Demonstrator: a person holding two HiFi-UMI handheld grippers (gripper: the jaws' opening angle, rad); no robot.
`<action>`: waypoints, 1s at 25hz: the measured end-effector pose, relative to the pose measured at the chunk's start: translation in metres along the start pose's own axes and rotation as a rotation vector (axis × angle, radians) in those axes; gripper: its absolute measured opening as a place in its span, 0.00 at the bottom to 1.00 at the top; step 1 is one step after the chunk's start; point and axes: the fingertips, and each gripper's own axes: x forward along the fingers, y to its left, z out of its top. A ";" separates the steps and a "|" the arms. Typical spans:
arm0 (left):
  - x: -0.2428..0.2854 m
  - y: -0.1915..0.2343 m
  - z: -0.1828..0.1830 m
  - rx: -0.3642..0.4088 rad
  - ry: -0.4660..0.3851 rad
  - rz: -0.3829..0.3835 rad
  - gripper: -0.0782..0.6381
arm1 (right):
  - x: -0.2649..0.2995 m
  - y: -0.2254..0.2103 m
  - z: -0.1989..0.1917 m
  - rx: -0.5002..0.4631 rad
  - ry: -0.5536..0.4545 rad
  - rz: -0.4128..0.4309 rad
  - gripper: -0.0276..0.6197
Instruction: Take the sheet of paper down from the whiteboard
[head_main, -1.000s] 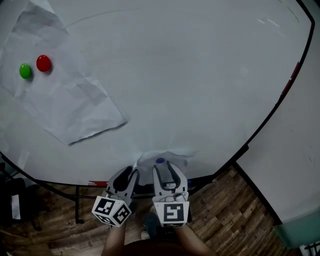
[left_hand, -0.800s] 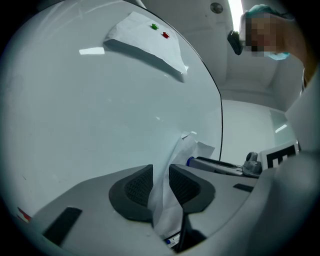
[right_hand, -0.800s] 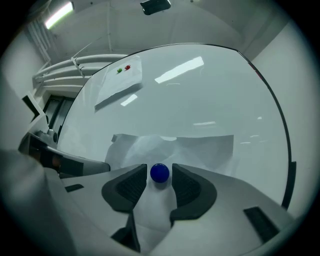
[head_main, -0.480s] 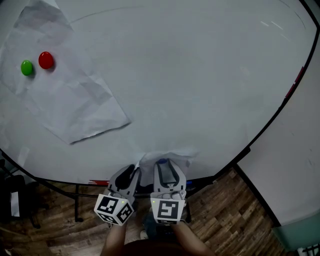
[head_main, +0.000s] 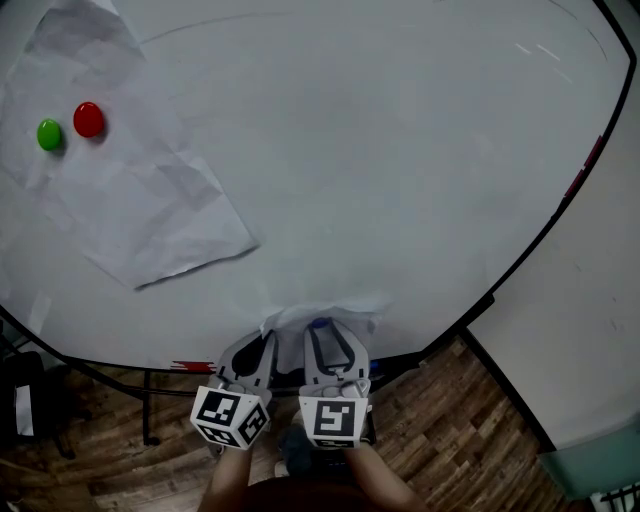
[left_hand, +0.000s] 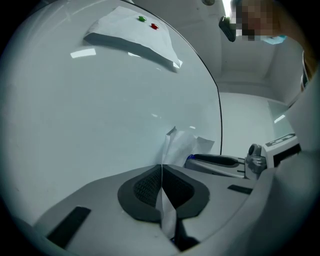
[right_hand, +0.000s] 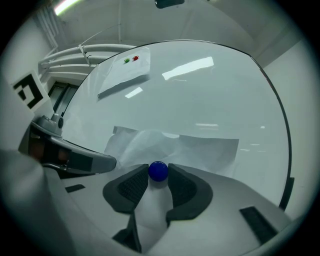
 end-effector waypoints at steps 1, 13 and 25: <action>0.000 0.000 0.000 -0.003 0.001 0.000 0.14 | 0.000 0.000 0.000 0.000 0.002 0.005 0.25; -0.002 0.001 0.004 -0.100 -0.017 -0.030 0.14 | -0.012 0.006 -0.008 0.002 0.017 0.027 0.25; -0.007 0.005 0.010 -0.138 -0.036 -0.037 0.14 | -0.014 0.000 -0.010 0.015 0.020 0.019 0.25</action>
